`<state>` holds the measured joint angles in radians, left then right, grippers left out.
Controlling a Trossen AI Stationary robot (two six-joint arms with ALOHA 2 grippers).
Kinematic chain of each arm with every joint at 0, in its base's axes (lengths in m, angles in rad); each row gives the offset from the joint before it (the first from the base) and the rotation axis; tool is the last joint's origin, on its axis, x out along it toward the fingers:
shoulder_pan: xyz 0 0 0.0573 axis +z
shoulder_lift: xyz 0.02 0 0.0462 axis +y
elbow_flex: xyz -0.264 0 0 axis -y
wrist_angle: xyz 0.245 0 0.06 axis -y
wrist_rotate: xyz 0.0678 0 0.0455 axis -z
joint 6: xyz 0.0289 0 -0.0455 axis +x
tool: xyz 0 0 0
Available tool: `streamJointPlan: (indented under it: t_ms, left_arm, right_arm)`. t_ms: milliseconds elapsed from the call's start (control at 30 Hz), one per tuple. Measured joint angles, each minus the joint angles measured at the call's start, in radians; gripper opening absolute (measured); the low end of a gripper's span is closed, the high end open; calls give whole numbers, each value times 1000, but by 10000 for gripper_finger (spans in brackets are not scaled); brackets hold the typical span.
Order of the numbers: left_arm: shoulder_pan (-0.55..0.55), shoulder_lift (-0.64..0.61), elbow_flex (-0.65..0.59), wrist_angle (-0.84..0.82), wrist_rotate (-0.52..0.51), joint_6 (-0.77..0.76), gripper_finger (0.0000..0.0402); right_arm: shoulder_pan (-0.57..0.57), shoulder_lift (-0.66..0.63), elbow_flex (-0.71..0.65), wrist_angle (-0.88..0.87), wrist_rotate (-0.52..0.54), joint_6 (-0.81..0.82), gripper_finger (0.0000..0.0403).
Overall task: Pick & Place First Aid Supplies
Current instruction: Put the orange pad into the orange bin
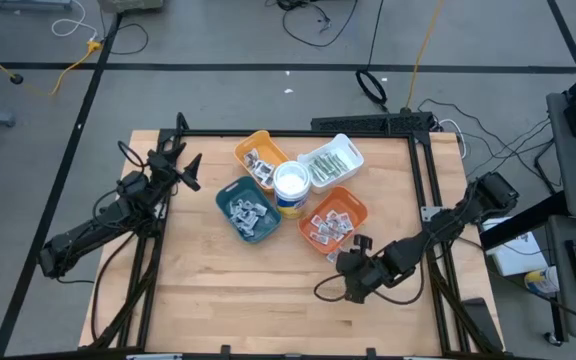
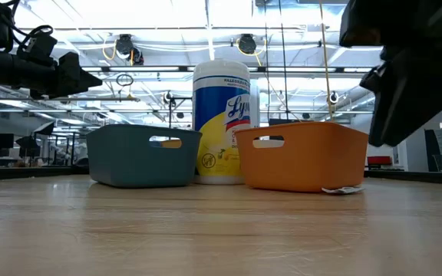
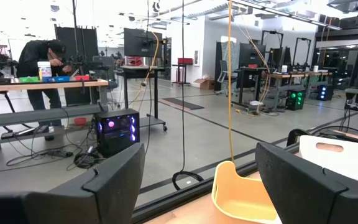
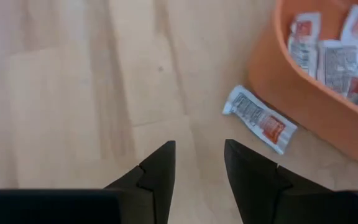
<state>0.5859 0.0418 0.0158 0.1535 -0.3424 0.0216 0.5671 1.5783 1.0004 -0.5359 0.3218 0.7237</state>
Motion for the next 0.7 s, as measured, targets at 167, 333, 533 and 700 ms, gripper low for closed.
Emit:
streamJointPlan:
  t_ms: [167, 333, 533, 700]
  left_arm:
    - [0, 0, 0, 0, 0, 0, 308]
    - [0, 0, 0, 0, 0, 0, 308]
    - [0, 0, 0, 0, 0, 0, 308]
    - [0, 0, 0, 0, 0, 0, 308]
  right_arm:
    - [14, 44, -1, 19, 97, 98, 132]
    - [18, 74, -2, 45, 162, 123, 153]
    - [12, 107, -12, 92, 179, 72, 186]
    - [3, 108, -53, 148, 181, 78, 196]
